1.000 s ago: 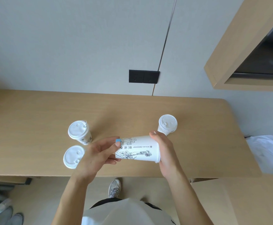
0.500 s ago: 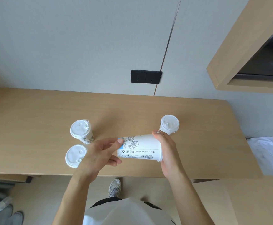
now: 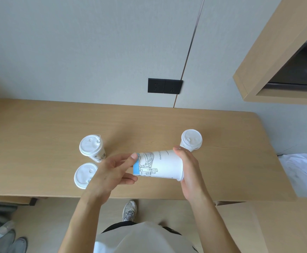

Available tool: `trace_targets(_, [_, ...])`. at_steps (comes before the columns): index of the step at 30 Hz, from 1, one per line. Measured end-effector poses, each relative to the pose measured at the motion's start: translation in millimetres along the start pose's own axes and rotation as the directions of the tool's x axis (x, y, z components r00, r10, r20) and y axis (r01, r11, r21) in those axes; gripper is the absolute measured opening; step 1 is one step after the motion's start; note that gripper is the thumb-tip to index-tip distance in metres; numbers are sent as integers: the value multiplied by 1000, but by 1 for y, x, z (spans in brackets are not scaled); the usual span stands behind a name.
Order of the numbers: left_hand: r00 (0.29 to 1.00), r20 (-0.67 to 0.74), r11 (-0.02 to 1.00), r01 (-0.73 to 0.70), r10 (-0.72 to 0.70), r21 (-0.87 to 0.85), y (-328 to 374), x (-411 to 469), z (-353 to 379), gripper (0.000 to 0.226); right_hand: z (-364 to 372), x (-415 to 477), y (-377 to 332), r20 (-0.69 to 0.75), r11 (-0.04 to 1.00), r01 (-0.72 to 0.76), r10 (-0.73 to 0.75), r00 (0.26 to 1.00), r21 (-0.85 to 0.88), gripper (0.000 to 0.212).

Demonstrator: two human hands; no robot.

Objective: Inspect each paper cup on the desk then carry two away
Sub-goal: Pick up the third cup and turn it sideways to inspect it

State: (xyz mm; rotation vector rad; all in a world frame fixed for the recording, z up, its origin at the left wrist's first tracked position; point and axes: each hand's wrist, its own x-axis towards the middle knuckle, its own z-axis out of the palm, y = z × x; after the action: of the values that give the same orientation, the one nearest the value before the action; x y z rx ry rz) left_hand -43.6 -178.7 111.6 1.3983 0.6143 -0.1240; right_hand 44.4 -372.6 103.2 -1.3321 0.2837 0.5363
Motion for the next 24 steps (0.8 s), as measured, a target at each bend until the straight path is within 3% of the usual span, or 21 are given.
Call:
trace_targets(5, [999, 48, 1000, -1, 2, -16, -1, 1, -5, 55, -1, 2, 1, -11, 1000, 5, -4, 1000, 21, 54])
trace_targets(9, [1000, -12, 1000, 14, -14, 0, 0, 1, -1, 40, -1, 4, 0, -17, 1000, 5, -5, 1000, 29, 53])
trace_targets(13, [999, 51, 1000, -2, 3, -25, 1, 0, -4, 49, -3, 7, 2, -9, 999, 23, -23, 1000, 39, 49])
trace_targets(17, [1000, -9, 1000, 21, -21, -6, 1, 0, -2, 32, -1, 7, 5, -6, 999, 22, -21, 1000, 29, 50])
trace_targets(21, [999, 49, 1000, -12, 14, -24, 0, 1, -7, 50, -1, 7, 4, -13, 999, 3, -3, 1000, 32, 47])
trace_targets(24, [1000, -10, 999, 1, -2, -38, 1, 2, -2, 45, -1, 7, 2, -4, 999, -15, 15, 1000, 41, 45])
